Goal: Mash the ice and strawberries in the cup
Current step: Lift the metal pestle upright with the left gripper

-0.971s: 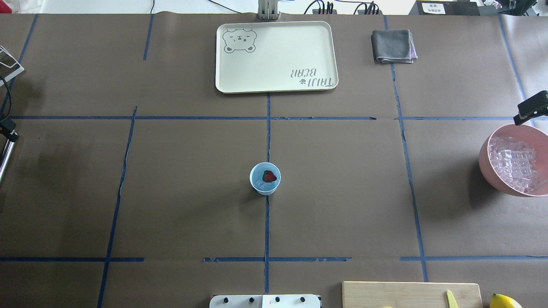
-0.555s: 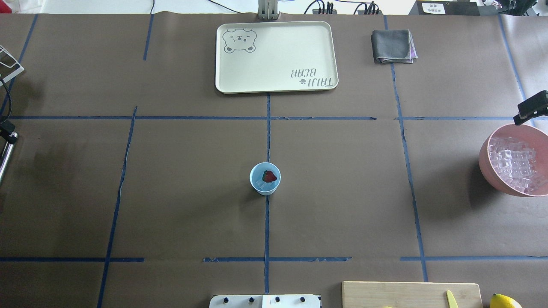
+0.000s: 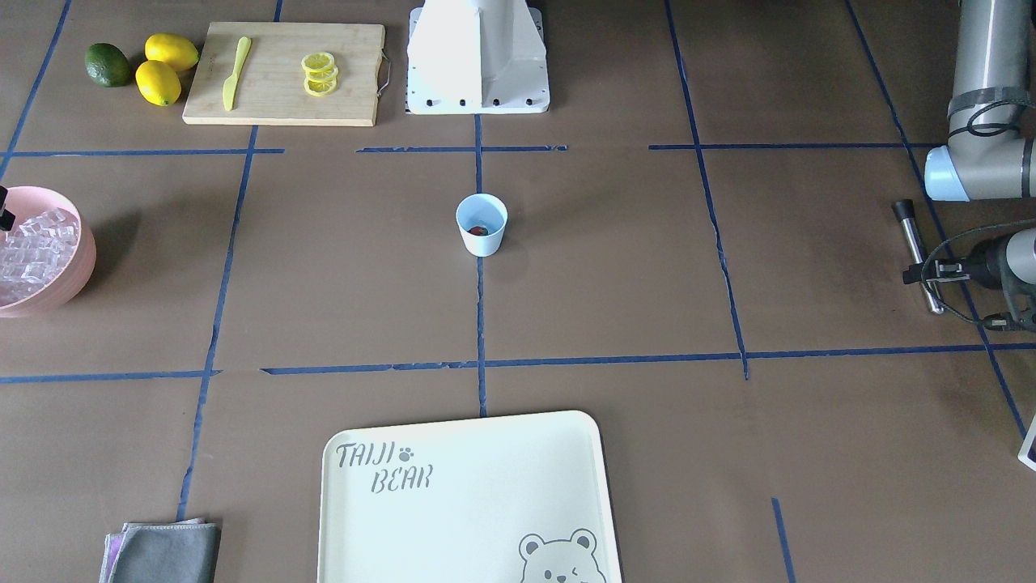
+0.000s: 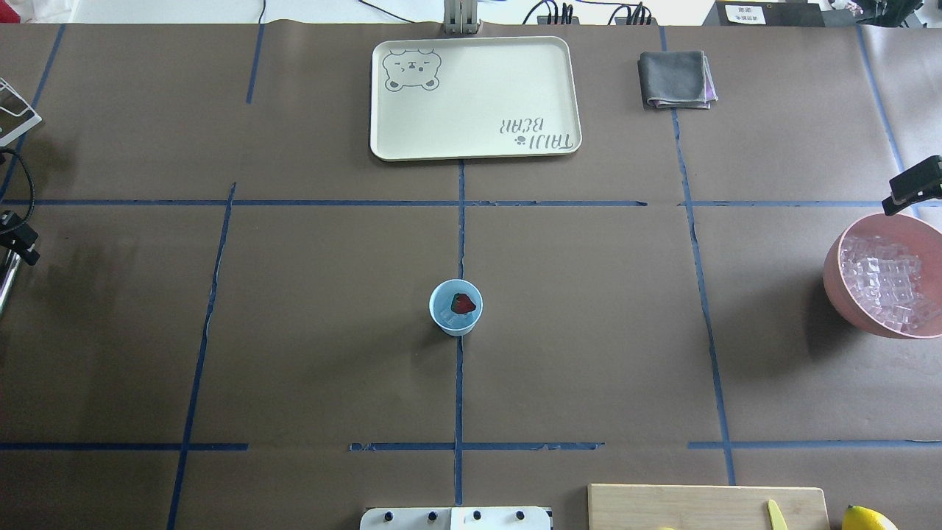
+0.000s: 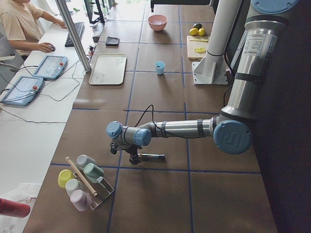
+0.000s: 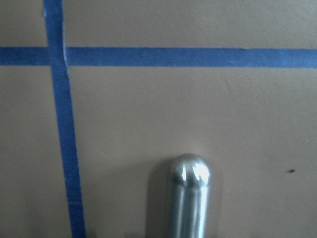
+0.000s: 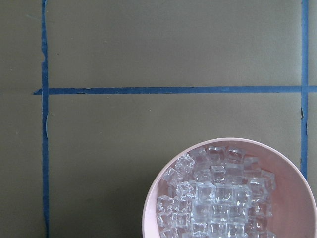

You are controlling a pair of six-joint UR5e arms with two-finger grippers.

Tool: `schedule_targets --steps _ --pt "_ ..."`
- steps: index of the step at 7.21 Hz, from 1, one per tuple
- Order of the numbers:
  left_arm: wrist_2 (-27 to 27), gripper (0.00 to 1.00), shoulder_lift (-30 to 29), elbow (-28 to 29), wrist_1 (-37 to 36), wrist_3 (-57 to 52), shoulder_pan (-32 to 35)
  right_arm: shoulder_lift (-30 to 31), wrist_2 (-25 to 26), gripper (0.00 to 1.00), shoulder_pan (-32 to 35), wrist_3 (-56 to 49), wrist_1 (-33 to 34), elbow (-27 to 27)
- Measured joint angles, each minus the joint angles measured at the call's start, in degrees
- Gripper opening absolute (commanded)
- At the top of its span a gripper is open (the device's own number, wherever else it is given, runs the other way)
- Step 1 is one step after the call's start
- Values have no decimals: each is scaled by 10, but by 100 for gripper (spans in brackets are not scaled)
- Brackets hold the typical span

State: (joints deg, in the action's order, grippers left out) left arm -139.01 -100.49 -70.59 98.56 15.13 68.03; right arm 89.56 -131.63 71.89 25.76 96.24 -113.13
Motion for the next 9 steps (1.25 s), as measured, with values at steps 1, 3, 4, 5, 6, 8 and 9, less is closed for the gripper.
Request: schedule_targets --steps 1,3,4,5,6,8,9 --pt "-6 53 0 1 0 0 0 0 0 99 0 0 0 -1" --pt "-9 8 -2 1 -3 0 -1 0 0 99 0 0 1 -3" --pt "-9 0 -3 2 -5 0 -1 0 0 99 0 0 1 -5" --pt "-8 0 -5 2 -6 0 -1 0 0 99 0 0 1 -6" --pt "-8 0 -6 1 -7 0 -1 0 0 99 0 0 1 -6" --pt "-9 0 -5 -24 -6 -2 -1 -1 0 99 0 0 1 -8" --pt "-8 0 -3 -72 -10 -2 0 -1 0 99 0 0 1 -10"
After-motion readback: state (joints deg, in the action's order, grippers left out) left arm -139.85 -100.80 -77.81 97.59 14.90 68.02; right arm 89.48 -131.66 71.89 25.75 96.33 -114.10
